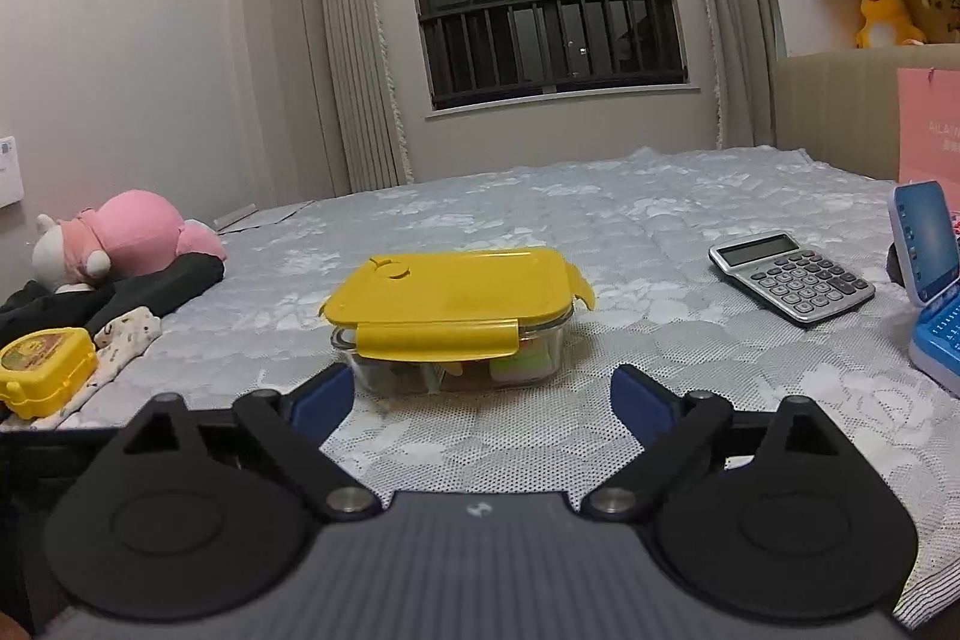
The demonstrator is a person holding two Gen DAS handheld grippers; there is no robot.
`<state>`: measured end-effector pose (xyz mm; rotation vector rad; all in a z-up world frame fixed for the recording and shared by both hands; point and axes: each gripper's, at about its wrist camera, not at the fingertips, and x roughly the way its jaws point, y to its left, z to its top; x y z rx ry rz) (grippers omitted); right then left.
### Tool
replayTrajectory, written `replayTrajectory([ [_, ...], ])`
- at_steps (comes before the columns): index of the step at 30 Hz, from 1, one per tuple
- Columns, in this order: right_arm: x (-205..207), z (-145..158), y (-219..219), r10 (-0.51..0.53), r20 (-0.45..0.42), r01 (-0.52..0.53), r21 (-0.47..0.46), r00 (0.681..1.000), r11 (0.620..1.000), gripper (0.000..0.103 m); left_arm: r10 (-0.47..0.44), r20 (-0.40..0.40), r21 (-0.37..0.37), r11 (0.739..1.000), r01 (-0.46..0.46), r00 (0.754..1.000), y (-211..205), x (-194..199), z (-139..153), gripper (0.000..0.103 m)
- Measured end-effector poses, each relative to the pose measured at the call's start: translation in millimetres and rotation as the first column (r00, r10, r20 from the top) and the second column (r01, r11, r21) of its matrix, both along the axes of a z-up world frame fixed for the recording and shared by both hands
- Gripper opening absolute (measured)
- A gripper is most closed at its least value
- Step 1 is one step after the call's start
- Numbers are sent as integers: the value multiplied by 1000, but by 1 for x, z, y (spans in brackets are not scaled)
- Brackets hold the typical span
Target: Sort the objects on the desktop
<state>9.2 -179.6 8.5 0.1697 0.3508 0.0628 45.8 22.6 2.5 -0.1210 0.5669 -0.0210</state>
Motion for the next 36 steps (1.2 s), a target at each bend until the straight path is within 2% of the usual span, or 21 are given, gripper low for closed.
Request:
replayTrajectory([
  [8,9,-12,-5,-17,-33,18,14,999,1000,96,-35,0,127,991,35,999,-23,5,-7,103],
  [13,15,-18,-10,-13,-62,16,55,998,998,97,-46,-11,144,988,47,999,-29,10,-11,103],
  [17,17,-22,-9,-25,-65,28,49,998,998,97,-46,-21,170,984,49,999,-32,13,-14,103],
  [36,33,-29,-11,-44,-93,45,11,995,999,98,-25,-68,146,989,35,997,-25,33,-24,103],
])
